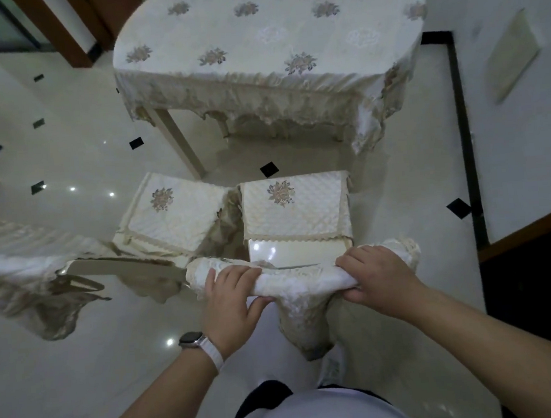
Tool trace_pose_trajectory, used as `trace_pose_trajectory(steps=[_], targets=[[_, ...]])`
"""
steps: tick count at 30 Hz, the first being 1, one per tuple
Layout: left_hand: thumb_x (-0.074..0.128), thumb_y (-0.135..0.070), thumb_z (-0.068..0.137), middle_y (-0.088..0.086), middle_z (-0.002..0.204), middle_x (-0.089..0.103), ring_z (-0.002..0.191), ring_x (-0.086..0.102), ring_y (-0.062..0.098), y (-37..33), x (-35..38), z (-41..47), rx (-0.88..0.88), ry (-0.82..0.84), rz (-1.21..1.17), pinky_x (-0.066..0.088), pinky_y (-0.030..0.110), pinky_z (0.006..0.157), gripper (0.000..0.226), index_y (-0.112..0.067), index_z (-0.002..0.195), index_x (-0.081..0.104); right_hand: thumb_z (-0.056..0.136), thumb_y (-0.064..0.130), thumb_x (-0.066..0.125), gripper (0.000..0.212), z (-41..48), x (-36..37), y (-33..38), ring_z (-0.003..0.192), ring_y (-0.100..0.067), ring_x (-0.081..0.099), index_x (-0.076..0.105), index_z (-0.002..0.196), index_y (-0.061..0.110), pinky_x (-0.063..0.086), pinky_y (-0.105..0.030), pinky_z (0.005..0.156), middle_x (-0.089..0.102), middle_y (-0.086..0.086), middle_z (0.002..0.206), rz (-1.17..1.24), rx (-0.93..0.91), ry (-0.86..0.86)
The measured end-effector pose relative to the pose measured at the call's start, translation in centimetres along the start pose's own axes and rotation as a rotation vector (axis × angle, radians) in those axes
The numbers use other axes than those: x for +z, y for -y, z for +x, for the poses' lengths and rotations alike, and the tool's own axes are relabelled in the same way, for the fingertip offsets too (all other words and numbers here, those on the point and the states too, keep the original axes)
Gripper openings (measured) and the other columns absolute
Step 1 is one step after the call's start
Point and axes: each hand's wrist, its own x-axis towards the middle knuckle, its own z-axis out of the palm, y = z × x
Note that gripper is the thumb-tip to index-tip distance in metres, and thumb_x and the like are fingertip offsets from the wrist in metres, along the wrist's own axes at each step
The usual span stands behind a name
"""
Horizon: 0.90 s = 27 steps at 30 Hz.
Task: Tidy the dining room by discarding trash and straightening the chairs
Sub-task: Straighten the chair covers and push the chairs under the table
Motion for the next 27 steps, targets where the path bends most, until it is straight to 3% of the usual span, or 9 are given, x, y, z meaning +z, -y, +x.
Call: trace_pose_trajectory(steps=[4,9,18,22,27], targets=[[0.032,-0.063,0.096,-0.001,0.105,0.062,0.103,0.052,0.021,0.4,0.6,0.4,0.049,-0.030,0.044,0.031,0.067,0.102,0.052,-0.021,0.111,0.059,0.066,0.038,0.064,0.031,0.3,0.1,-0.6,0.061,-0.027,0.056,0.065,0.086,0.015,0.046,-0.034,0.052,0.058,-0.002,0.073,0.020,-0.014,-0.018],[0.053,-0.049,0.086,0.000,0.103,0.062,0.102,0.053,0.022,0.7,0.7,1.5,0.093,-0.054,0.028,0.030,0.066,0.104,0.038,-0.020,0.110,0.059,0.066,0.037,0.061,0.028,1.2,-0.4,-1.1,0.059,-0.027,0.056,0.066,0.082,0.015,0.045,-0.033,0.049,0.056,-0.002,0.070,0.030,-0.023,-0.033],[0.055,-0.046,0.085,-0.001,0.102,0.063,0.099,0.052,0.022,3.0,-1.3,8.9,0.119,-0.111,-0.005,0.031,0.063,0.104,0.037,-0.017,0.105,0.066,0.069,0.046,0.058,0.037,7.2,-4.2,-2.1,0.060,-0.025,0.058,0.069,0.087,0.015,0.044,-0.030,0.046,0.058,0.000,0.071,0.063,0.062,-0.118],[0.054,-0.044,0.086,0.000,0.101,0.064,0.098,0.053,0.023,4.6,-2.5,12.2,0.155,-0.137,-0.029,0.036,0.065,0.097,0.037,-0.014,0.104,0.068,0.069,0.046,0.059,0.038,10.1,-4.7,-2.0,0.060,-0.024,0.057,0.070,0.089,0.016,0.044,-0.029,0.047,0.058,0.001,0.071,0.061,0.094,-0.155],[0.056,-0.042,0.083,-0.001,0.098,0.063,0.097,0.050,0.018,6.8,-3.6,16.2,0.208,-0.177,-0.077,0.037,0.064,0.098,0.031,-0.022,0.105,0.061,0.068,0.044,0.061,0.036,13.6,-5.1,-2.3,0.063,-0.022,0.058,0.068,0.090,0.017,0.045,-0.031,0.049,0.060,0.002,0.074,0.043,0.141,-0.184]])
